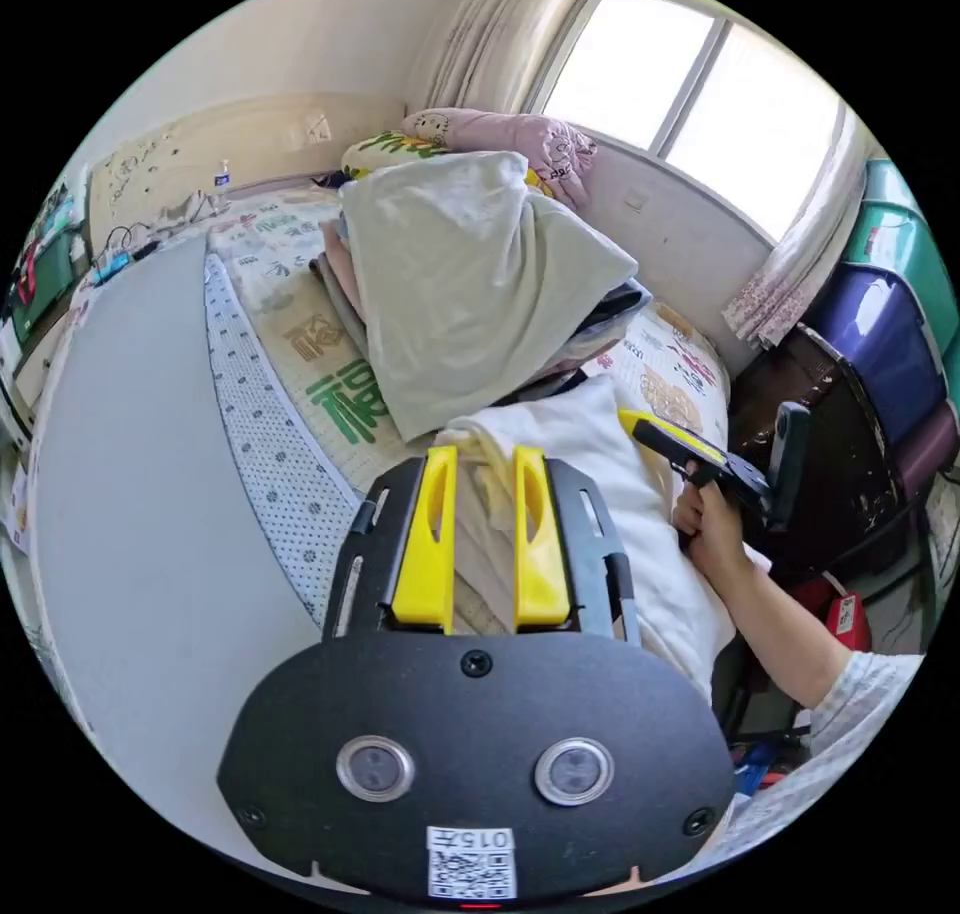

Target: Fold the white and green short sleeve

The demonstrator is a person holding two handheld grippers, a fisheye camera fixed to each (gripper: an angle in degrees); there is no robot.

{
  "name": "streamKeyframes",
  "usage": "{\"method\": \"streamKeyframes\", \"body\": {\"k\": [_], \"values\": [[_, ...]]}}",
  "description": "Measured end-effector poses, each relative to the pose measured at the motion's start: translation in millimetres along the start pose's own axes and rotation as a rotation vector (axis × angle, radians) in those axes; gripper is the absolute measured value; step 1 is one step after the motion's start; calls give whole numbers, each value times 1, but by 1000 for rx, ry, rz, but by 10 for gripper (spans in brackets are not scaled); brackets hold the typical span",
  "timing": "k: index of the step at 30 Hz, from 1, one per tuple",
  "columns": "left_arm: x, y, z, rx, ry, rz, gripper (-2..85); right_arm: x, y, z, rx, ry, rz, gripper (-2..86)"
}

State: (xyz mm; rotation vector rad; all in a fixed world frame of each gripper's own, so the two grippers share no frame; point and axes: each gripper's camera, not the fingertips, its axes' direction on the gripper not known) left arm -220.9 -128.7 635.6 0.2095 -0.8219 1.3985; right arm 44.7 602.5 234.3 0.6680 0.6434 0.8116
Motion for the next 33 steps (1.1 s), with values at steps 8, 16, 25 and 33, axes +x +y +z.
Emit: {"method": "streamKeyframes", "body": {"k": [8,16,25,33], "values": [[107,-68,23,127,-120,331,150,-16,-2,-16,37,43,-31,-6],[132,-106,92,87,-112,79,96,-13,-28,-34,58,16,-34,-5],[7,-54,-88,374,10,-92,1,-9,-85,-49,47,25,-40,-5],[-87,76,-266,589,123,-229,-3,-31,-182,-81,-55,78,-23,-6]]}}
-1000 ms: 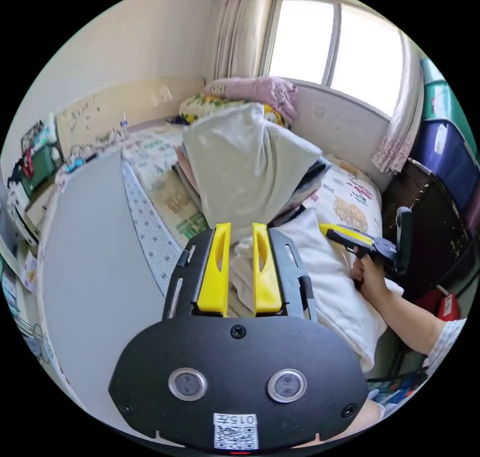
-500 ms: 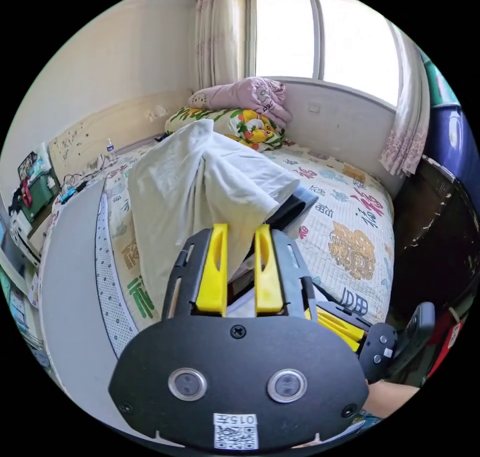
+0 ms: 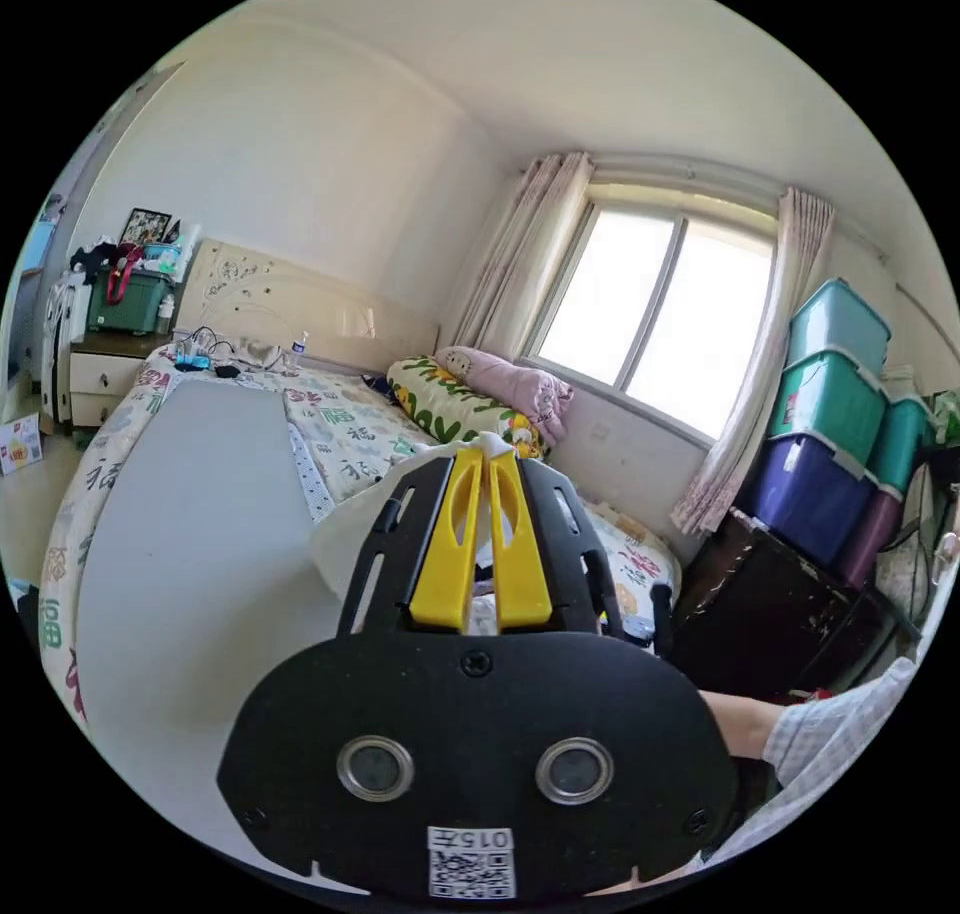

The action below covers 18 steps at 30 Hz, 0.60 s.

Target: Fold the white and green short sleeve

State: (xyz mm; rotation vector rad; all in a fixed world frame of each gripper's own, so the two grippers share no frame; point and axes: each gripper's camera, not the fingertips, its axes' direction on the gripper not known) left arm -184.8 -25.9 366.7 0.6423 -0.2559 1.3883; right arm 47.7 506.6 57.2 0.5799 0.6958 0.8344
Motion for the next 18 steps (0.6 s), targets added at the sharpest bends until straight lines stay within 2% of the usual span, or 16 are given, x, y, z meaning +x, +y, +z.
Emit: {"method": "streamKeyframes", "body": {"k": [2,3,5,9,12,14,18], "values": [[-21,11,-36,-39,-36,-14,-3,-33,-16,-39,93,-166,-116,-6],[-35,20,-56,-66,-41,-10,-3,-63,-22,-64,160,-313,-230,-4],[-56,34,-89,-72,-36,-16,-3,-114,-33,-91,180,-487,-372,-1],[-103,56,-161,26,29,-87,-5,-244,-69,-101,-22,-725,-575,31],[-124,44,-183,-19,143,-113,-7,-330,-90,-99,-142,-973,-651,85],[-124,35,-194,-40,128,-53,-7,-377,-98,-94,-190,-1002,-715,89],[-130,21,-217,-37,132,-43,-7,-459,-113,-68,-311,-773,-813,93]]}}
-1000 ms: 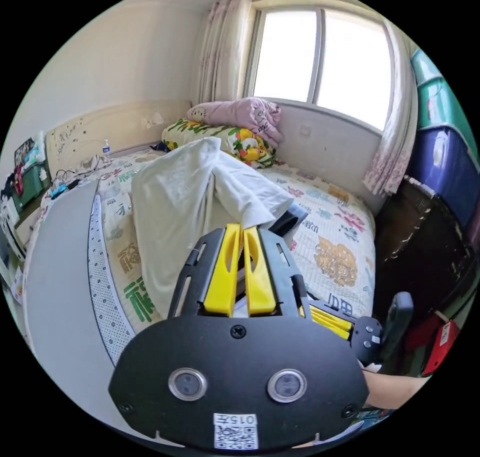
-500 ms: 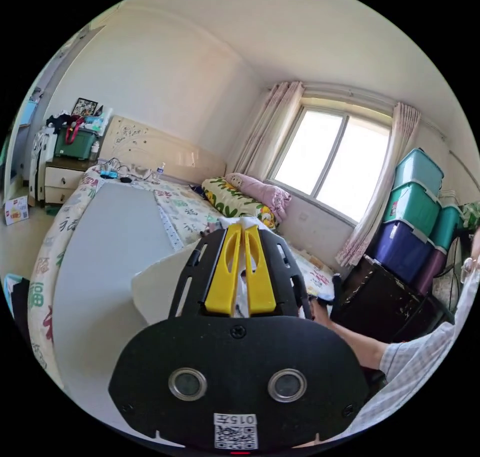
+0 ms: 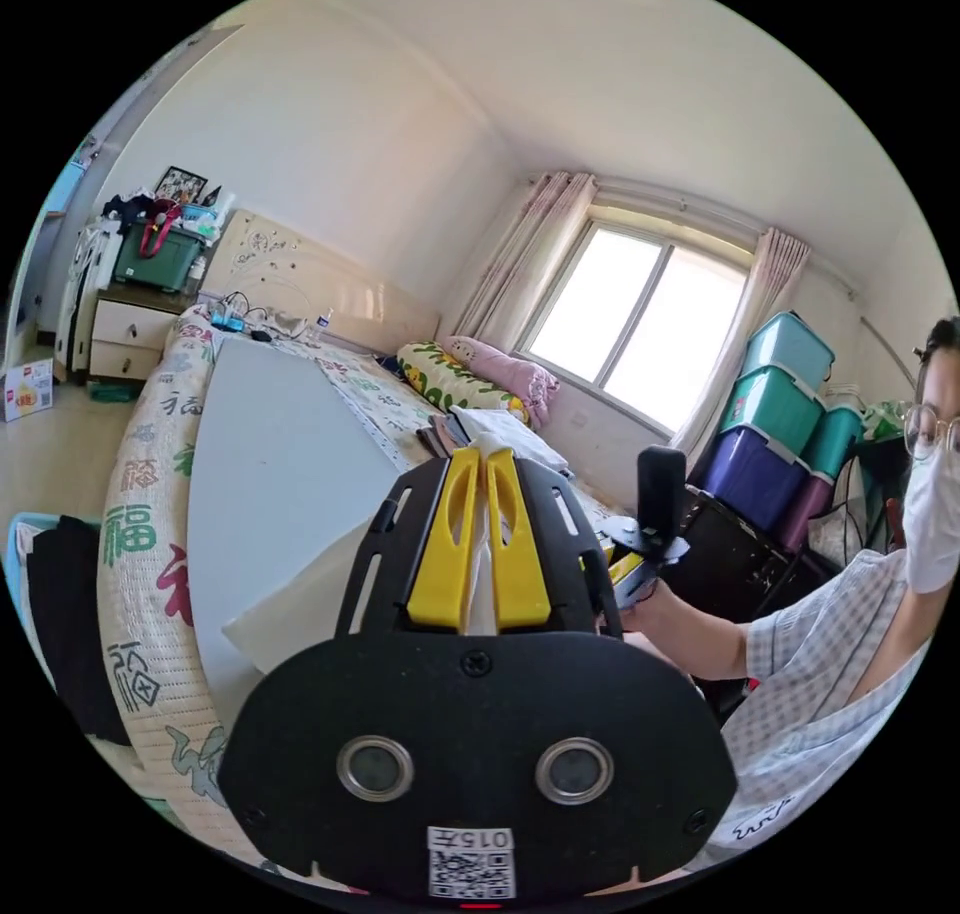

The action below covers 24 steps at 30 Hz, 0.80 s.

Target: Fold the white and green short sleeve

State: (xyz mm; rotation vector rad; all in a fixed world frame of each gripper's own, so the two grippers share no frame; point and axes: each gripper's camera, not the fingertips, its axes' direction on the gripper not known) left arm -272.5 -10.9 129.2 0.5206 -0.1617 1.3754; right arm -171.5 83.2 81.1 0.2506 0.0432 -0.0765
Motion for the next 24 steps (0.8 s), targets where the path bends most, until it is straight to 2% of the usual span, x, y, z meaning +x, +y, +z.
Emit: {"method": "streamKeyframes", "body": {"k": [5,14,19,24], "values": [[-10,-15,-21,-17,-48,-28,-7,13,-34,-4,-38,26,40,102],[-11,-38,-53,31,-120,-62,-7,21,-25,-90,51,-36,93,102],[6,-54,-35,-37,36,-20,-6,-15,-34,-161,172,90,26,129],[21,-69,-25,-112,41,36,-3,-53,-36,-202,207,309,-70,146]]}}
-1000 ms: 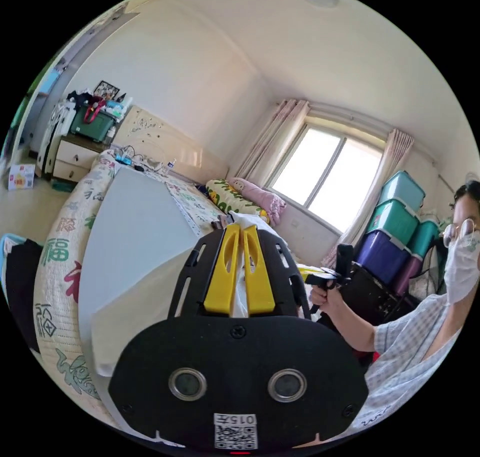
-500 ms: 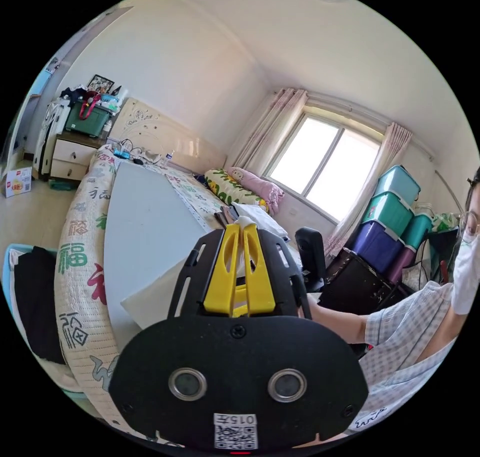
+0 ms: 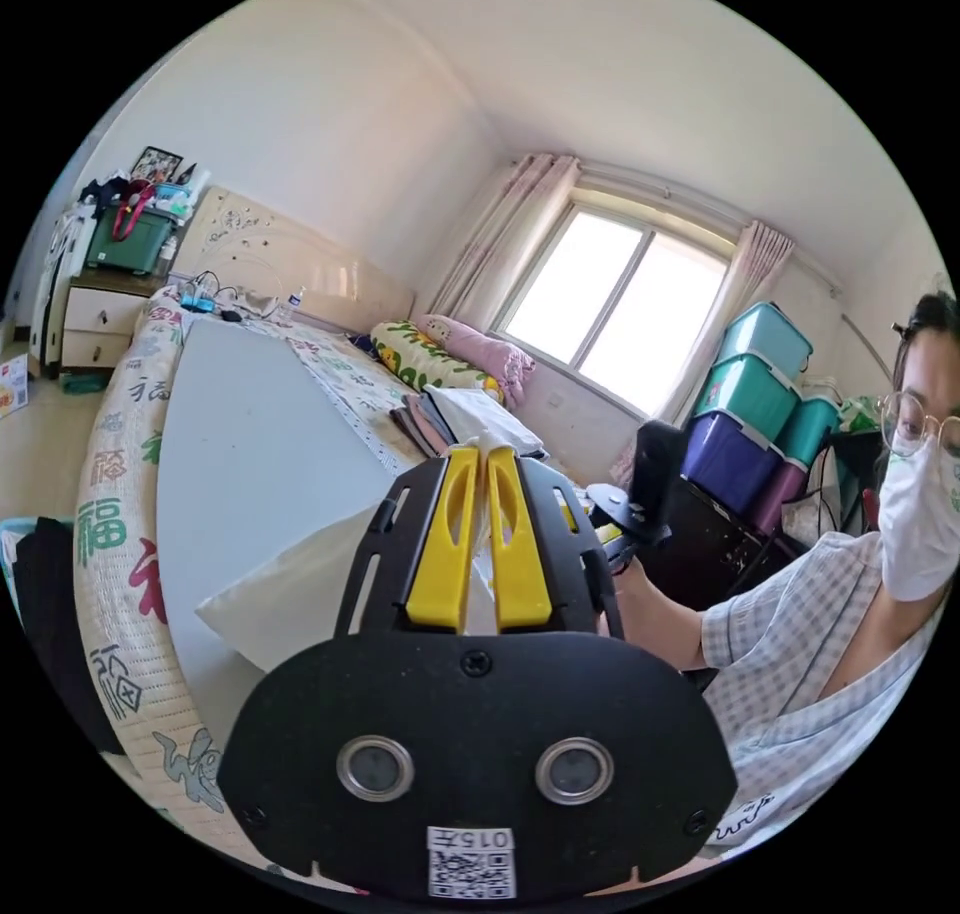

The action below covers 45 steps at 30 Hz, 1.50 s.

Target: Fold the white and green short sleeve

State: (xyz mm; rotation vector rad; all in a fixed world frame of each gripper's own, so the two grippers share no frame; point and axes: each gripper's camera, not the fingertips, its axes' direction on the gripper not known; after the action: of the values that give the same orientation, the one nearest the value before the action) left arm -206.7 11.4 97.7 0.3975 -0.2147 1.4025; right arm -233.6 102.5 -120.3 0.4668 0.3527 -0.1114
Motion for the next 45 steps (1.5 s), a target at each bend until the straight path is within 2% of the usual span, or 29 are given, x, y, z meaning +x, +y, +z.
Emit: {"method": "streamKeyframes", "body": {"k": [2,5,7,11,14,16,18,20,23,26,29,32,34,36,38,42,45], "values": [[3,-6,-1,-12,18,20,-2,-4,0,-11,41,77,34,137],[8,-16,3,-35,93,44,-1,-11,-5,-17,7,34,16,120],[13,-25,7,-80,105,72,0,-12,-9,-27,-14,68,17,71],[18,-38,-8,6,57,94,6,20,-10,-55,-23,127,164,39],[11,-49,-15,15,34,62,15,53,-7,-71,-164,275,224,35],[-1,-58,0,-138,-130,-5,25,80,1,-78,-289,335,286,36],[-13,-64,20,-304,-302,-75,54,101,10,-82,-347,305,355,44],[-24,-68,36,-385,-374,-97,88,117,16,-97,-328,283,425,66],[-44,-74,58,-433,-304,-151,95,124,19,-132,-179,301,471,90],[-61,-73,88,-489,-167,-240,108,113,16,-141,-27,245,389,95],[-58,-75,118,-541,-62,-262,123,114,1,-104,-109,191,297,119],[-48,-78,140,-618,-126,-205,121,141,-3,-39,-305,202,314,139],[-44,-83,146,-664,-203,-133,100,165,6,3,-473,82,369,152],[-43,-88,144,-691,-192,-91,61,179,15,18,-520,26,411,158],[-40,-96,137,-708,-108,-75,15,194,25,19,-518,13,459,164],[2,-110,115,-727,172,140,-3,222,52,5,-493,-128,552,139],[31,-98,124,-798,236,274,-5,235,72,4,-493,-181,594,135]]}}
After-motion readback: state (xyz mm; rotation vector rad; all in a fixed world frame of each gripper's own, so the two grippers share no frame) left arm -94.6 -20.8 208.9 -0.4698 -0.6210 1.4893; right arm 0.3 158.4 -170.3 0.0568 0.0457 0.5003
